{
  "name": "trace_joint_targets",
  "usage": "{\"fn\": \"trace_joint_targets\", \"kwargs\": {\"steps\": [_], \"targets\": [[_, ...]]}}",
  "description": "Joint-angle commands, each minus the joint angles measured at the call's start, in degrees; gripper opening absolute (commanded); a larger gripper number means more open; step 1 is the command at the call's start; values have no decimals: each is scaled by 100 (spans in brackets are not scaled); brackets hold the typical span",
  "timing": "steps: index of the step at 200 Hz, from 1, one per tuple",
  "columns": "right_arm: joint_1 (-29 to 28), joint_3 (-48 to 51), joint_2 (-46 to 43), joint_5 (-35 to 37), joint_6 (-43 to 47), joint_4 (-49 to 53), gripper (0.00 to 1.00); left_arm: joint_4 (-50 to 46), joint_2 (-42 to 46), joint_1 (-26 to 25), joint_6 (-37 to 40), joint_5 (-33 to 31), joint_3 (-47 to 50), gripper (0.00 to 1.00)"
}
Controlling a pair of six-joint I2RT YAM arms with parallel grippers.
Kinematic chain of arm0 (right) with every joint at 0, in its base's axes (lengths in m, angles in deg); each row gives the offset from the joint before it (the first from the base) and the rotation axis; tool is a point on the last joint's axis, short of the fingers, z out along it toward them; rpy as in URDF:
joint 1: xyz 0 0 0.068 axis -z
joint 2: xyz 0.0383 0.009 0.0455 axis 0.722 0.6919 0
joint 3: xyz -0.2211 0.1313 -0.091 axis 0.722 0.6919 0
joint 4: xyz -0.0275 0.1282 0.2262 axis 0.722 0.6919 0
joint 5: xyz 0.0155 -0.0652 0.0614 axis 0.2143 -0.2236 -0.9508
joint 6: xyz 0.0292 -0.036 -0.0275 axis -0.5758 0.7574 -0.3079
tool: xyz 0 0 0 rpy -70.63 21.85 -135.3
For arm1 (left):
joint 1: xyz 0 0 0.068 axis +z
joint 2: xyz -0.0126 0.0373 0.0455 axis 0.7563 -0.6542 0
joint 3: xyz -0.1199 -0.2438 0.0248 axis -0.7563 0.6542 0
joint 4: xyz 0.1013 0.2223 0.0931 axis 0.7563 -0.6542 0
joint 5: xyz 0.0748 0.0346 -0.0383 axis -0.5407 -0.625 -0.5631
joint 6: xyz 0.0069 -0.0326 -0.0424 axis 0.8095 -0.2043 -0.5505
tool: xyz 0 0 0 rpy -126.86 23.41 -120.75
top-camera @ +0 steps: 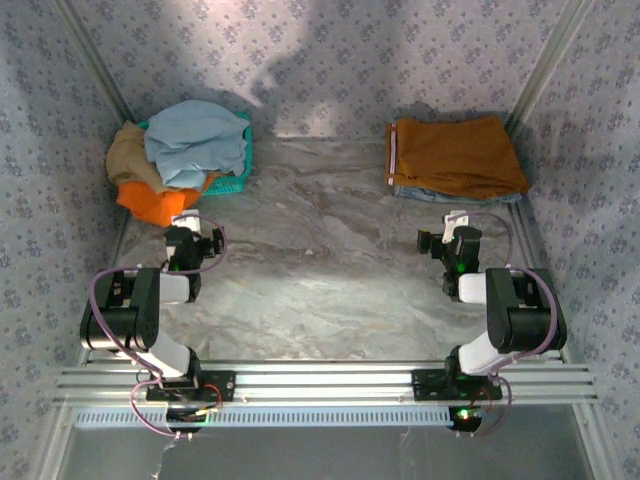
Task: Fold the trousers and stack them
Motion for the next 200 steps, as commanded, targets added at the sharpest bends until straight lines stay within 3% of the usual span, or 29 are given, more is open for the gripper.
{"fn": "trace_joint_targets", "kwargs": {"steps": [1, 11, 53, 70, 94, 107, 122, 138, 149, 162, 186, 200], "targets": [[-8, -71, -39, 53, -101, -120, 100, 45, 0, 40, 34, 158, -123, 100], [-43, -103, -85, 118, -80, -54, 100, -45, 100, 32, 11, 41, -164, 100], [-553, -1197, -1154, 567, 122, 2247, 100, -2930, 1753, -90, 10, -35, -1276, 99], [-913, -1726, -1671, 968, -332, 3080, 100, -3652, 2457, -151, -213, 22, -1610, 100], [-1224, -3007, -2004, 1290, -1478, 5277, 100, -5051, 3112, -174, -1117, -37, -2395, 100], [-998, -3682, -1947, 825, -2490, 6429, 100, -5908, 3279, -173, -1718, -60, -2983, 100], [-500, -3872, -1836, 114, -3865, 7036, 100, -6858, 3417, -164, -2256, -97, -3549, 100], [201, -3486, -1710, -1787, -4032, 6242, 100, -6959, 3753, -113, -2941, -469, -3491, 100], [352, -3384, -1614, -2188, -4146, 6044, 97, -6526, 3969, 61, -3108, -162, -3233, 100], [224, -3394, -1622, -2146, -3937, 6072, 96, -6304, 3837, 234, -3055, 149, -3281, 99], [-257, -3557, -1680, -1793, -3455, 6321, 99, -7553, 2507, 296, -2874, -447, -4499, 96], [-556, -3692, -1665, -1538, -3237, 6493, 100, -8088, 1617, 365, -2767, -437, -5175, 96]]}}
